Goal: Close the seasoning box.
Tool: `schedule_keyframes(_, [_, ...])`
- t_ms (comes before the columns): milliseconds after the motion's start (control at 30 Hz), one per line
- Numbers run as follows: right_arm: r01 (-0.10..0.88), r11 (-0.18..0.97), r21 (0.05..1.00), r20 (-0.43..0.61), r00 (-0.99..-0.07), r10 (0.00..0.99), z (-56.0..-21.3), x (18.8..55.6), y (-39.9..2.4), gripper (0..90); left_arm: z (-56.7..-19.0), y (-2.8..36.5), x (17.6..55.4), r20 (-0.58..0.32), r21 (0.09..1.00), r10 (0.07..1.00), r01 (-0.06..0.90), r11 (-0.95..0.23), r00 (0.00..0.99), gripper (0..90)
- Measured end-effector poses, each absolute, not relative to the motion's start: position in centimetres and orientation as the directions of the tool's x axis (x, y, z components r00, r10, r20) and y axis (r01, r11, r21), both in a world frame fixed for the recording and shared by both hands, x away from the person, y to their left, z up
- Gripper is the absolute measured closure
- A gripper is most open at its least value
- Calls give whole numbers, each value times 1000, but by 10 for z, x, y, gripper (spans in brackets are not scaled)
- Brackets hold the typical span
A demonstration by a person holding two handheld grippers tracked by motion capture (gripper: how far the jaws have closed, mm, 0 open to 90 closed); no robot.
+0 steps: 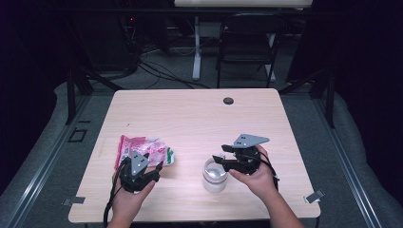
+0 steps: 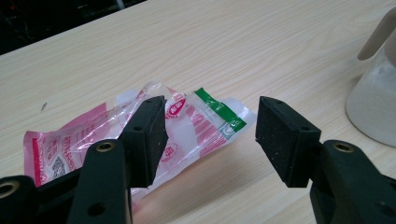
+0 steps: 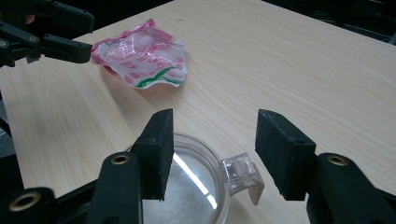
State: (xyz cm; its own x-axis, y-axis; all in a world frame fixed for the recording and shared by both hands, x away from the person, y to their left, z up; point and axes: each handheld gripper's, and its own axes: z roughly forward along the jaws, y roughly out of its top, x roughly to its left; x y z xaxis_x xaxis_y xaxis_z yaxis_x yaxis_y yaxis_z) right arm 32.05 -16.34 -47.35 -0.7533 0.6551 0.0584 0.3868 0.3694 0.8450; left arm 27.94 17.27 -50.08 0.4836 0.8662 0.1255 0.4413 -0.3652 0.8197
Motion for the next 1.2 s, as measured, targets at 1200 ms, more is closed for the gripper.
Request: schedule_keyframes(1200, [619,239,748,66,-427,902,-526,344,-262,461,-516,221,317,170,751,898,536,-385,407,429])
